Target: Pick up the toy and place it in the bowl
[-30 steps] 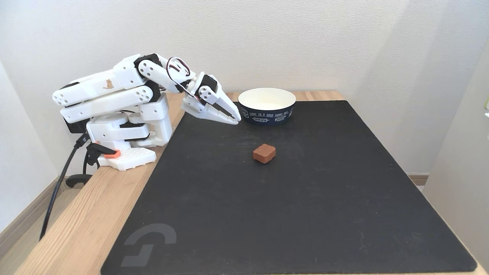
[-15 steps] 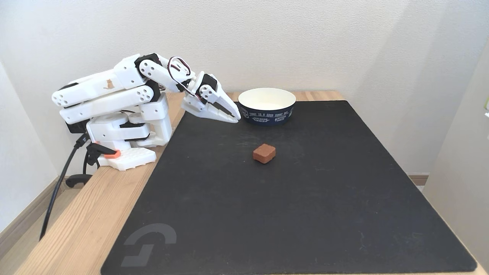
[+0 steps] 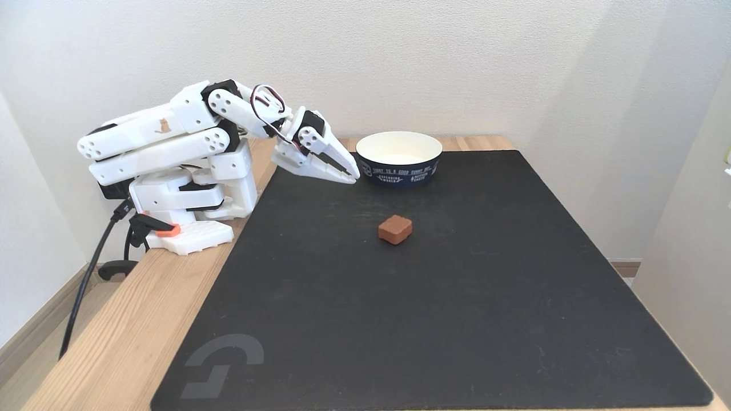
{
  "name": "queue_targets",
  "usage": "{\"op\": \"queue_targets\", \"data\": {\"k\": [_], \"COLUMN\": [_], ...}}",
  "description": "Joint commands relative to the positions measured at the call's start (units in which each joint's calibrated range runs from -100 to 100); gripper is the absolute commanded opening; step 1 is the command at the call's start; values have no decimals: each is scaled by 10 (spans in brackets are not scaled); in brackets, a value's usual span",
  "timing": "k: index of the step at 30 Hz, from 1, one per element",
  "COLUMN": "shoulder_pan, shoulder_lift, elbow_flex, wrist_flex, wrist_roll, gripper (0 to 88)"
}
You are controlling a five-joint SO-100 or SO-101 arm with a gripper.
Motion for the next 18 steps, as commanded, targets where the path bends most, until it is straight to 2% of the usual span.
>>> {"op": "queue_targets", "data": {"k": [1, 6, 9, 10, 12, 18], "shoulder_pan": [1, 3, 1, 0, 1, 37], "shoulder_lift": [-7, -7, -7, -8, -8, -2], "elbow_flex": [7, 7, 7, 7, 7, 1], "wrist_flex": [3, 4, 10, 13, 13, 7], "wrist_roll": [0, 0, -3, -3, -4, -5], "gripper": [30, 55, 197, 293, 347, 340]}}
